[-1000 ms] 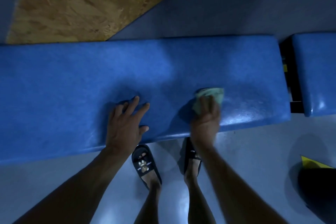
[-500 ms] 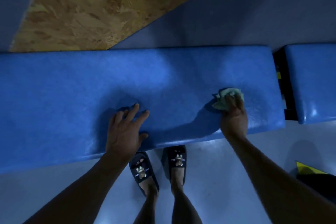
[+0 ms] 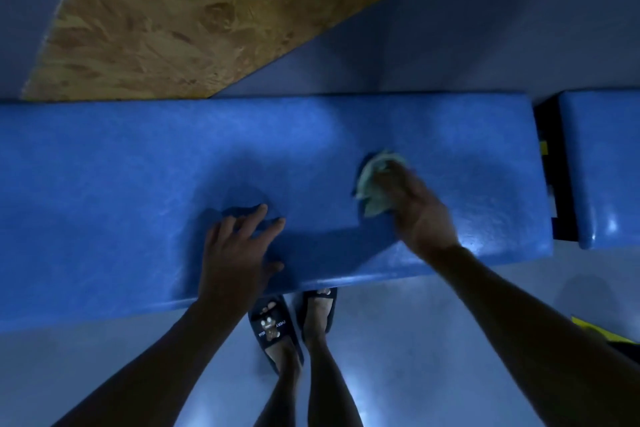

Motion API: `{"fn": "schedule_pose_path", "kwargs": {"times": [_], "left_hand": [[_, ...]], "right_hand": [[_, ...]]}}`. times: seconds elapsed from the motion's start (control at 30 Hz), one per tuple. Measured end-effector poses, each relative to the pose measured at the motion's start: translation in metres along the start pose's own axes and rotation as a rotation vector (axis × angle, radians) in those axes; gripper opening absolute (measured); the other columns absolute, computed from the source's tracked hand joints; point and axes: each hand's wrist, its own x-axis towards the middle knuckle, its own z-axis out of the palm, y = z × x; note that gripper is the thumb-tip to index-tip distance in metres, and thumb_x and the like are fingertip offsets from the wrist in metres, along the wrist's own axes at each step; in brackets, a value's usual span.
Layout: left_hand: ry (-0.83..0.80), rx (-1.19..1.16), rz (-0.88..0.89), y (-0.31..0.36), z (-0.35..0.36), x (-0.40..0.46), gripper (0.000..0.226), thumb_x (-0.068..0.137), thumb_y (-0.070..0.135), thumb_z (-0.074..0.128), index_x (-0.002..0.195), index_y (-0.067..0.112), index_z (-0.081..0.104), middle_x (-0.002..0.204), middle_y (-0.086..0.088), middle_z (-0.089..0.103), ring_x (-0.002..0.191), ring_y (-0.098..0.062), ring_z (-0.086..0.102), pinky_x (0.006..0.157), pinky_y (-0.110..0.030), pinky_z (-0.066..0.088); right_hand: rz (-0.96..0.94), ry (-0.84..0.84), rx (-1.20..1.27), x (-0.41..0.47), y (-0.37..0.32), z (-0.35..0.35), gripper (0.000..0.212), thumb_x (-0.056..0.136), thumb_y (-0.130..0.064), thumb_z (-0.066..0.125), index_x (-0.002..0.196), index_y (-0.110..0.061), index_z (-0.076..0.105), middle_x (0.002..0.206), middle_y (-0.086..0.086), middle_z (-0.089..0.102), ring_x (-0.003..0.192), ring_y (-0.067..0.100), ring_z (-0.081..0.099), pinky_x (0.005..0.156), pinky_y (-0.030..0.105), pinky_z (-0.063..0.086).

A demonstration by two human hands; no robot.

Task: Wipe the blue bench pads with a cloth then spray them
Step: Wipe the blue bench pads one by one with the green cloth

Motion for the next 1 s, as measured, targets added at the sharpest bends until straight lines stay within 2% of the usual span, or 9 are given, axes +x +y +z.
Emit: {"fn": "schedule_pose_path", "kwargs": {"times": [0.1, 0.2, 0.33, 0.43, 0.5, 0.67, 0.77, 0.9, 1.0], "left_hand": [[-0.022, -0.022, 0.002, 0.002, -0.01, 0.009, 0.059, 0.068, 0.048, 0.077, 0.123, 0.034, 0.064, 0.135, 0.003, 0.058, 0.099, -0.031, 0.057, 0.088, -0.044, 0.04], [-0.024, 0.023, -0.027, 0.001, -0.022, 0.025, 0.066, 0.064, 0.039, 0.086, 0.125, 0.034, 0.062, 0.137, 0.003, 0.056, 0.102, -0.033, 0.056, 0.091, -0.045, 0.038], [-0.036, 0.064, -0.061, 0.0, -0.034, 0.045, 0.086, 0.062, 0.036, 0.088, 0.139, 0.03, 0.051, 0.152, -0.001, 0.04, 0.124, -0.036, 0.045, 0.099, -0.051, 0.038], [-0.107, 0.094, -0.083, -0.007, -0.032, 0.054, 0.097, 0.061, 0.043, 0.088, 0.145, 0.031, 0.043, 0.158, -0.004, 0.031, 0.134, -0.037, 0.038, 0.104, -0.053, 0.034], [-0.147, 0.104, -0.09, -0.012, -0.028, 0.058, 0.099, 0.06, 0.048, 0.087, 0.146, 0.031, 0.042, 0.159, -0.005, 0.03, 0.137, -0.038, 0.037, 0.106, -0.054, 0.033], [-0.136, 0.093, -0.088, -0.009, -0.02, 0.061, 0.101, 0.049, 0.043, 0.093, 0.14, 0.027, 0.051, 0.153, -0.007, 0.041, 0.133, -0.04, 0.044, 0.102, -0.055, 0.037], [-0.123, 0.081, -0.101, -0.009, -0.019, 0.062, 0.1, 0.05, 0.044, 0.092, 0.14, 0.028, 0.051, 0.153, -0.006, 0.042, 0.131, -0.039, 0.045, 0.103, -0.053, 0.036], [-0.124, 0.091, -0.082, -0.01, -0.019, 0.062, 0.099, 0.05, 0.045, 0.091, 0.139, 0.027, 0.052, 0.153, -0.006, 0.042, 0.128, -0.039, 0.048, 0.1, -0.053, 0.039], [-0.13, 0.115, -0.071, -0.012, -0.021, 0.065, 0.097, 0.047, 0.046, 0.09, 0.136, 0.026, 0.055, 0.151, -0.007, 0.044, 0.125, -0.038, 0.051, 0.097, -0.051, 0.039]], "right_hand": [[0.555, 0.126, 0.06, 0.002, 0.014, -0.006, 0.066, 0.083, -0.005, 0.055, 0.144, -0.027, 0.048, 0.161, 0.006, 0.027, 0.141, 0.033, 0.036, 0.102, 0.048, 0.047], [0.705, 0.215, 0.076, 0.017, -0.04, 0.022, 0.066, 0.08, -0.014, 0.051, 0.146, -0.021, 0.047, 0.159, 0.014, 0.03, 0.144, 0.04, 0.03, 0.113, 0.049, 0.036], [0.234, 0.114, 0.01, 0.006, -0.122, 0.05, 0.055, 0.085, -0.023, 0.047, 0.139, -0.02, 0.055, 0.151, 0.016, 0.044, 0.138, 0.046, 0.037, 0.114, 0.053, 0.033], [-0.28, -0.016, -0.084, 0.006, -0.083, 0.033, 0.052, 0.088, -0.018, 0.045, 0.138, -0.022, 0.057, 0.15, 0.01, 0.047, 0.134, 0.039, 0.046, 0.109, 0.049, 0.04], [-0.362, 0.013, -0.148, 0.02, -0.029, 0.015, 0.051, 0.089, -0.017, 0.043, 0.137, -0.025, 0.058, 0.149, 0.008, 0.048, 0.132, 0.035, 0.05, 0.108, 0.046, 0.043], [0.544, 0.154, 0.082, 0.028, 0.047, -0.02, 0.066, 0.077, -0.022, 0.046, 0.143, -0.026, 0.05, 0.159, 0.006, 0.03, 0.14, 0.034, 0.038, 0.104, 0.046, 0.046], [0.714, 0.198, 0.136, 0.045, -0.022, 0.004, 0.073, 0.072, -0.022, 0.045, 0.145, -0.02, 0.049, 0.158, 0.017, 0.029, 0.145, 0.042, 0.027, 0.112, 0.052, 0.036], [0.223, 0.137, 0.091, 0.052, -0.134, 0.044, 0.057, 0.084, -0.019, 0.044, 0.14, -0.023, 0.05, 0.152, 0.016, 0.042, 0.139, 0.048, 0.036, 0.113, 0.056, 0.033], [-0.224, -0.005, 0.033, 0.054, -0.118, 0.038, 0.05, 0.088, -0.018, 0.043, 0.136, -0.022, 0.058, 0.148, 0.01, 0.049, 0.134, 0.042, 0.046, 0.112, 0.05, 0.037]]}}
